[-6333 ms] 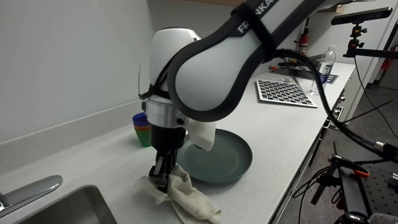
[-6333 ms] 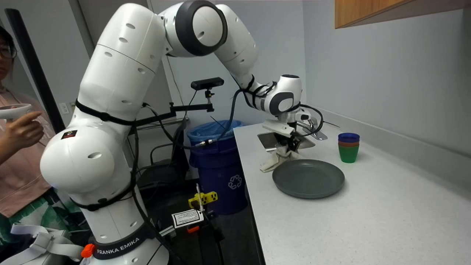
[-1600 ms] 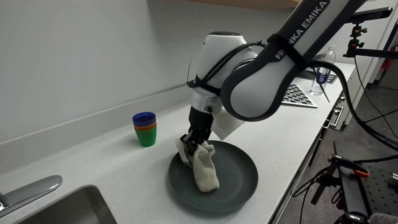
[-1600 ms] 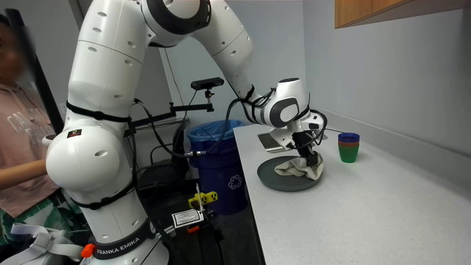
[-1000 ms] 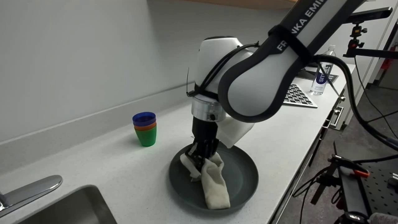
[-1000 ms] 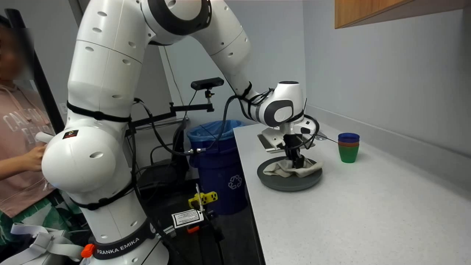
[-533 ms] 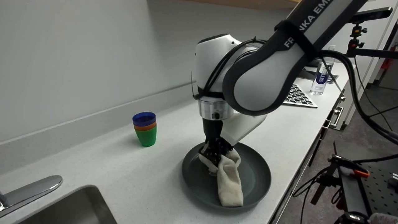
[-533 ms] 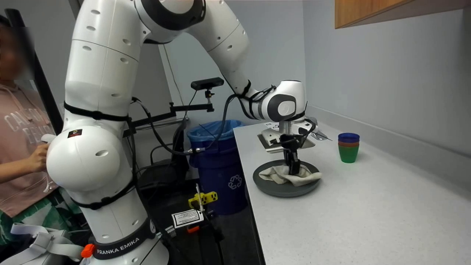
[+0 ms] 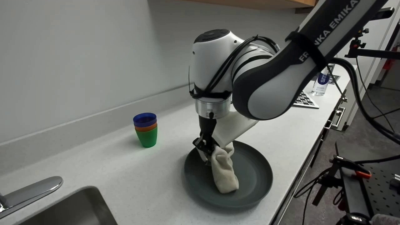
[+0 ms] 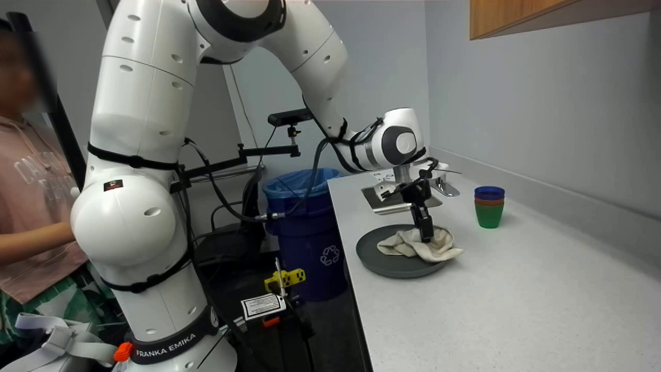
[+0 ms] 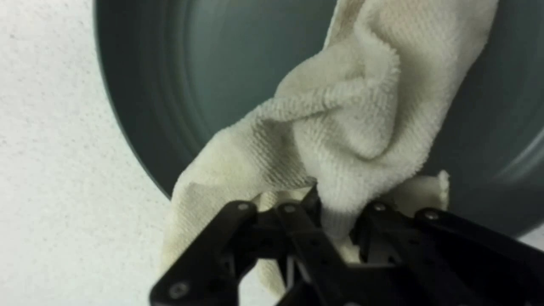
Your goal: Use the white towel to wipe the plate
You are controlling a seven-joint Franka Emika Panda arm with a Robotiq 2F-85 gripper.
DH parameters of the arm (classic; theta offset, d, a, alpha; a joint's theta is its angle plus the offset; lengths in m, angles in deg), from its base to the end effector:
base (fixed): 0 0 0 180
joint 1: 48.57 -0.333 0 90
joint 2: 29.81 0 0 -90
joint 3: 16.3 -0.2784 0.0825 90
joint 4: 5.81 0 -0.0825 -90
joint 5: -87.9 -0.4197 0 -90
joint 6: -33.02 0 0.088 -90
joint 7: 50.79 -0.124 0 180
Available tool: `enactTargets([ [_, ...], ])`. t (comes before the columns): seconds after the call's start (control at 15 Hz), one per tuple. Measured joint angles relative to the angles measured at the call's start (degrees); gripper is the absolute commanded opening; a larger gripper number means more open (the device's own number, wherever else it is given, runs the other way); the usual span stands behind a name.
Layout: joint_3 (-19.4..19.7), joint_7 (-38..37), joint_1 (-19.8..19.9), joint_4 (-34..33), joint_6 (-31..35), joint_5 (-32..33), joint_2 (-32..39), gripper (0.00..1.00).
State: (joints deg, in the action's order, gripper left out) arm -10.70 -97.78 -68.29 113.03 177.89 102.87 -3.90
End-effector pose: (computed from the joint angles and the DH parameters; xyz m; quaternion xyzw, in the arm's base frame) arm 0.5768 0.1423 0.1297 0.9802 -0.1732 0.0491 0.0828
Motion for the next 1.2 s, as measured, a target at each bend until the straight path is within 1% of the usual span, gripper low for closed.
enactTargets([
  [0.13, -1.0, 0.4, -0.1, -0.8, 3.1, 0.4, 0.3, 0.03],
  [0.27, -3.6, 3.2, 0.8, -0.9, 6.9, -1.7, 0.6, 0.03],
  [0.47, -9.7, 13.4, 4.2, -0.4, 10.4, -9.9, 0.7, 0.03],
  [0.6, -14.1, 21.0, 7.3, 0.1, 9.9, -16.1, 0.6, 0.03],
  [0.67, -15.0, 23.5, 8.1, 0.2, 8.7, -18.4, 0.6, 0.03],
  [0.8, -15.0, 25.6, 8.6, 0.5, 5.9, -20.6, 0.3, 0.03],
  [0.93, -13.7, 25.3, 8.5, 1.0, 3.2, -20.8, 0.0, 0.03],
  [1.07, -11.4, 23.4, 7.9, 1.2, 0.1, -20.0, -0.4, 0.03],
  [1.2, -8.6, 18.8, 6.5, 1.2, -2.7, -17.7, -0.9, 0.03],
])
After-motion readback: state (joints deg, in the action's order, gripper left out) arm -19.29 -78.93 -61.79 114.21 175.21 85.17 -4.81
